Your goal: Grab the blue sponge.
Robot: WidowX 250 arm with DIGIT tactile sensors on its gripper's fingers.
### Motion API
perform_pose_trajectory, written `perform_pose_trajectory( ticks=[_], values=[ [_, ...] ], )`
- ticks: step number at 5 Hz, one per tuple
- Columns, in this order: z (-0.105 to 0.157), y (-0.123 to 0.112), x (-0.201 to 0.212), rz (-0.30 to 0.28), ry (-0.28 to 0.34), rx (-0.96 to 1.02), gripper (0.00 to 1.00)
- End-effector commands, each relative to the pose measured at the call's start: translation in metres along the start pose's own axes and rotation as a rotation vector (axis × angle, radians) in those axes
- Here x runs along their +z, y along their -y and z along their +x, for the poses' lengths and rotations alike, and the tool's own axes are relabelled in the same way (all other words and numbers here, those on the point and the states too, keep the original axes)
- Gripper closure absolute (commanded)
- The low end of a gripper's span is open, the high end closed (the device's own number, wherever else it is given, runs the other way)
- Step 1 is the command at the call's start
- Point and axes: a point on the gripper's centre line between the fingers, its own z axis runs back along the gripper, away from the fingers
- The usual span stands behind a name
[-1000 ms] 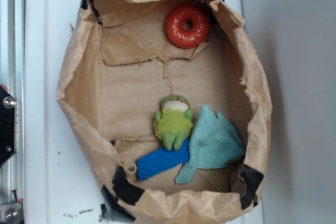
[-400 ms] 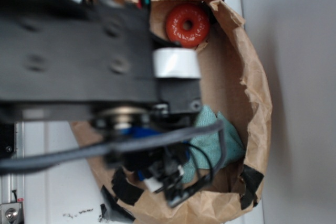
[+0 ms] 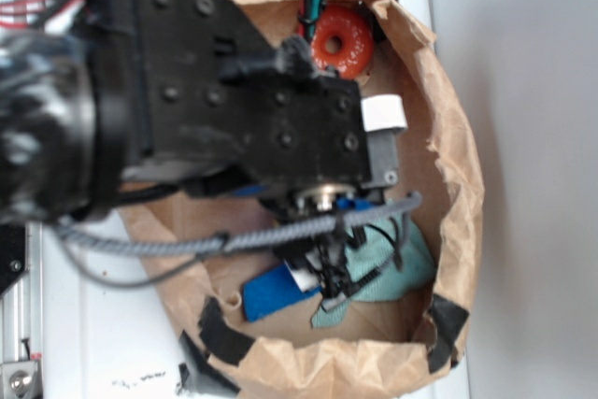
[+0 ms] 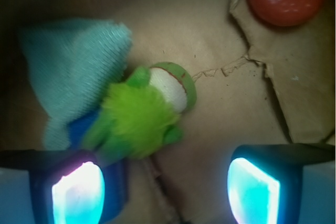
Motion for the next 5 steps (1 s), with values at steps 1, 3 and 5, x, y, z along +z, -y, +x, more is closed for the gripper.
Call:
perform_pose_trajectory(
  ticks=[1, 3, 5],
  values=[
    [-0.037, 0.03, 0.014, -0.156, 0.006, -0.136, 0.0],
    [-0.043, 0.063, 0.001, -0.236, 0.011, -0.112, 0.0],
    [-0.054, 0.084, -0.038, -0.183, -0.062, -0.119, 0.0]
  ],
)
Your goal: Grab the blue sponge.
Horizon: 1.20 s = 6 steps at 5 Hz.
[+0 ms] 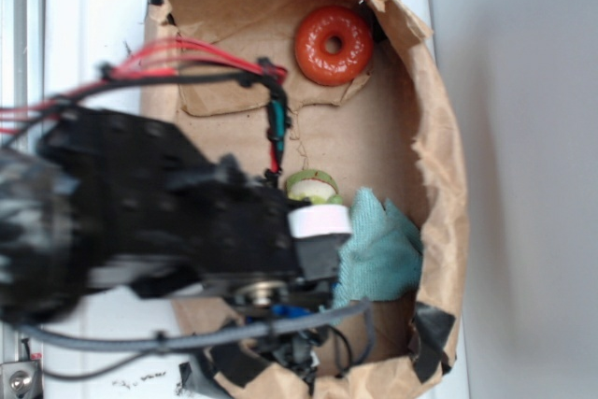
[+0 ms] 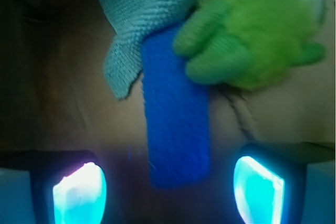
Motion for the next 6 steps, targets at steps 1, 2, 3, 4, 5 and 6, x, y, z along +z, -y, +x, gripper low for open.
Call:
perform_pose_trajectory(
  ticks=[1, 2, 3, 4, 5, 6],
  values=[
    [0.001, 0.002, -0.019, 0.165, -0.011, 0.0, 0.0],
    [-0.012, -0.007, -0.008, 0.208, -0.018, 0.064, 0.87],
    [-0.013, -0.014, 0.01, 0.167, -0.024, 0.112, 1.0],
    [-0.01, -0.022, 0.031, 0.126, -0.019, 0.137, 1.0],
    [0.015, -0.04, 0.068, 0.048, 0.008, 0.206, 1.0],
    [0.072, -0.059, 0.105, 0.036, 0.043, 0.254, 1.0]
  ],
)
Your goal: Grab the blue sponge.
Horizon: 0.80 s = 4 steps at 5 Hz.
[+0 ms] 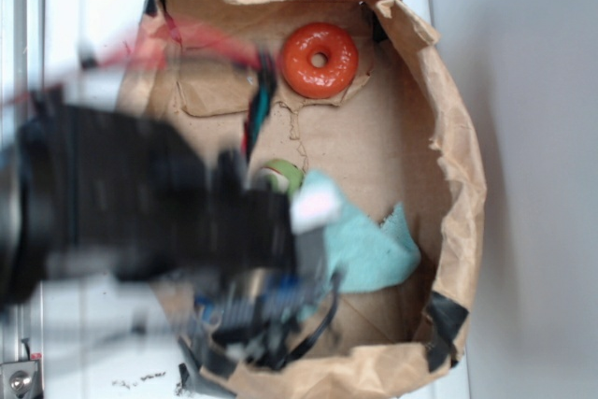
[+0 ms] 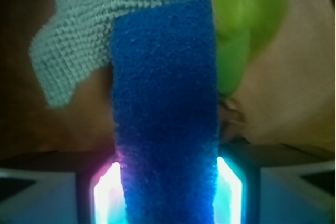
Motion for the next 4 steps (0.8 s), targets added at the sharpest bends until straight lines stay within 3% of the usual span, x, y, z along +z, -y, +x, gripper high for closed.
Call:
perform_pose_trajectory(
  ticks=[1, 2, 4],
  values=[
    [0.076, -0.019, 0.088, 0.02, 0.075, 0.041, 1.0],
    [0.068, -0.018, 0.106, 0.087, 0.078, 0.018, 1.0],
    [0.03, -0.022, 0.144, 0.025, 0.114, -0.122, 1.0]
  ],
)
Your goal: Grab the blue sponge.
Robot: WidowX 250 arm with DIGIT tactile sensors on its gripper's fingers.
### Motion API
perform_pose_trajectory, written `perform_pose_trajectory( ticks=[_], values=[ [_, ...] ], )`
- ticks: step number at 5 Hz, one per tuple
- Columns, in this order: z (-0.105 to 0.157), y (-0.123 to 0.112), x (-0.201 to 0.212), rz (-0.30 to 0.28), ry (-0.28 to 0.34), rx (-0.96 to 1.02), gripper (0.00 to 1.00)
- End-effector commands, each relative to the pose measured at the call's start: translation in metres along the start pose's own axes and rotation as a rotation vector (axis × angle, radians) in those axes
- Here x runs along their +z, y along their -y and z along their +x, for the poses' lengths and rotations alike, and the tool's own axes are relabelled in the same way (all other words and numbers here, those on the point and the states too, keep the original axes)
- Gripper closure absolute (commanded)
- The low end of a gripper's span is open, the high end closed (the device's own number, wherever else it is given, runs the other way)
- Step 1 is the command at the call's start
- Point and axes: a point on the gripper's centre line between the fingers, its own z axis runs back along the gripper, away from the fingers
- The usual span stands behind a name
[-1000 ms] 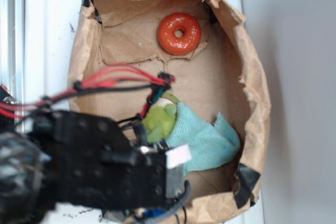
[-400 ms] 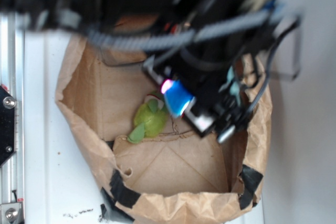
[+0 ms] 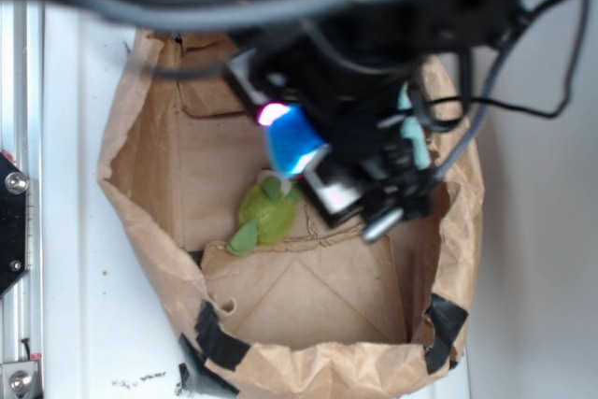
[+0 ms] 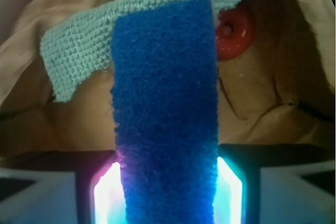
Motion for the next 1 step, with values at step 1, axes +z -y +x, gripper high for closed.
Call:
perform_pose_trajectory(
  ticks=[1],
  values=[
    [-0.0207, -0.0046, 0.0382, -0.003, 0.118, -0.114, 1.0]
  ],
)
